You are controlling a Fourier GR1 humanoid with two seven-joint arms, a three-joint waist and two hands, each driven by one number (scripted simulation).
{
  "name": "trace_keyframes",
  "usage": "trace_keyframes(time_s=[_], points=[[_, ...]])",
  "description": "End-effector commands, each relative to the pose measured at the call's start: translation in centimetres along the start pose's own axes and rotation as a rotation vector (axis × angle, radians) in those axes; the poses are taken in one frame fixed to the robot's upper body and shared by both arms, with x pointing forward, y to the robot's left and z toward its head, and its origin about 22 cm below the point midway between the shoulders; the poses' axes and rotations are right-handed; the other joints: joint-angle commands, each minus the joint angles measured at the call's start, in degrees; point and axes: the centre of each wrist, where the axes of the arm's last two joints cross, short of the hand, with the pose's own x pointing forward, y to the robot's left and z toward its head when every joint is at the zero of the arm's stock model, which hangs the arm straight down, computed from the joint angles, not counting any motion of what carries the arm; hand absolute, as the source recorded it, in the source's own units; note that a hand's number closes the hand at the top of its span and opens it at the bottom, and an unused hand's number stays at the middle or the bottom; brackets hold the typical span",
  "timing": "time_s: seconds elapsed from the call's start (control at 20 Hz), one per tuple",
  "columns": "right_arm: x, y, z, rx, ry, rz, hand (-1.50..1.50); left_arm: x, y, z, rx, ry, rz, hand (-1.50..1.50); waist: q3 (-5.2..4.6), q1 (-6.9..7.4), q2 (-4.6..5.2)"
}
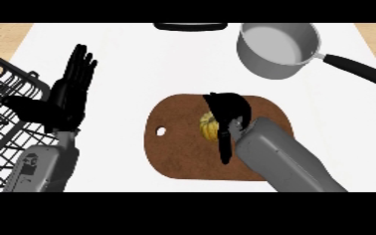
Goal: Pick the squash from the cutting board and place it in the pot
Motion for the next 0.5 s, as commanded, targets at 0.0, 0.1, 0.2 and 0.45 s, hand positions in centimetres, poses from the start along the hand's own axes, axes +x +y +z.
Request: trace_keyframes(time_s=[0.0,0.1,0.2,0.45], points=[[1.6,3.5,-1.4,0.022,0.010,-0.014,-1.50,2.5,0.7,-1.8,0.027,-0.055,-0.025,0.00,0.31,0.11,-0.18],[-0.6,2.5,-1.6,0.020,-0.022,-0.023,-1.50,2.1,1.2,-1.5,0.049,-0.066,-0.034,0.00,0.31,0.05,-0.19],[1.7,4.3,-1.8,0.086,-0.116,0.046,1.50,1.2,1.3,0.0,0.015,-0.058,-0.036,0.00,0.31,0.70,-0.12],[3.0,3.3,-1.5,-0.012,-0.160,0.088,1.50,1.8,2.9,-2.1,0.034,-0.059,-0.027,0.00,0.29,0.25,-0.06]])
